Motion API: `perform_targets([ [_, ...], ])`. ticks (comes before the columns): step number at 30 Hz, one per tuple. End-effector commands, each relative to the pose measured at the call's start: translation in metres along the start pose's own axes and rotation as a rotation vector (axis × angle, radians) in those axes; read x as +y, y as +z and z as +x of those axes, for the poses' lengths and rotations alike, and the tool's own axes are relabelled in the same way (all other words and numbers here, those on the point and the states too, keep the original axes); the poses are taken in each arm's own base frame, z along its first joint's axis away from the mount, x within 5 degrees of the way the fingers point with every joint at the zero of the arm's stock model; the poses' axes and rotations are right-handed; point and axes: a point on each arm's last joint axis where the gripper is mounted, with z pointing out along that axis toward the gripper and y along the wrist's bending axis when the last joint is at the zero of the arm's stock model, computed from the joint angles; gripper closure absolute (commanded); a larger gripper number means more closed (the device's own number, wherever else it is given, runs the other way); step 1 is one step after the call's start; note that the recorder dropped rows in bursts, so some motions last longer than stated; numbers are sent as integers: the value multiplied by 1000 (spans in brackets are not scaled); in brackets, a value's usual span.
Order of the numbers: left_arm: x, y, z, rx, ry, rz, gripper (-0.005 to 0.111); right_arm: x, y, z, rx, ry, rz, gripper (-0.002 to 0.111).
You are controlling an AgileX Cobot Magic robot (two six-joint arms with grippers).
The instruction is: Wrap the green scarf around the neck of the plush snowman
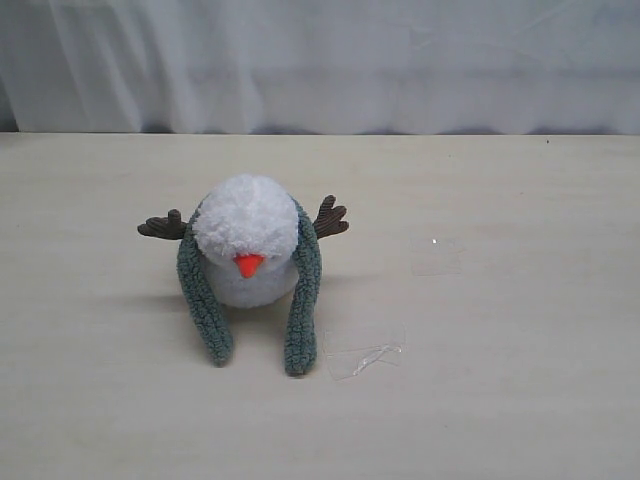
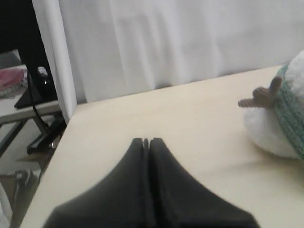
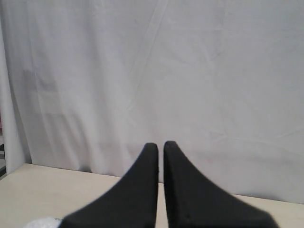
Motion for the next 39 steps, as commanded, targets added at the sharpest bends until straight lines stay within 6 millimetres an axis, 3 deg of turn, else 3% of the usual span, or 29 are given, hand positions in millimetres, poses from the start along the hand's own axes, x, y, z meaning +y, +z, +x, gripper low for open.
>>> perform_targets([
  [1,-1,0,9,95,-30,15,107,0,-1,0,-5,6,3,104],
  [39,-2,0,9,90,-63,20,107,0,-1,0,-5,6,3,104],
])
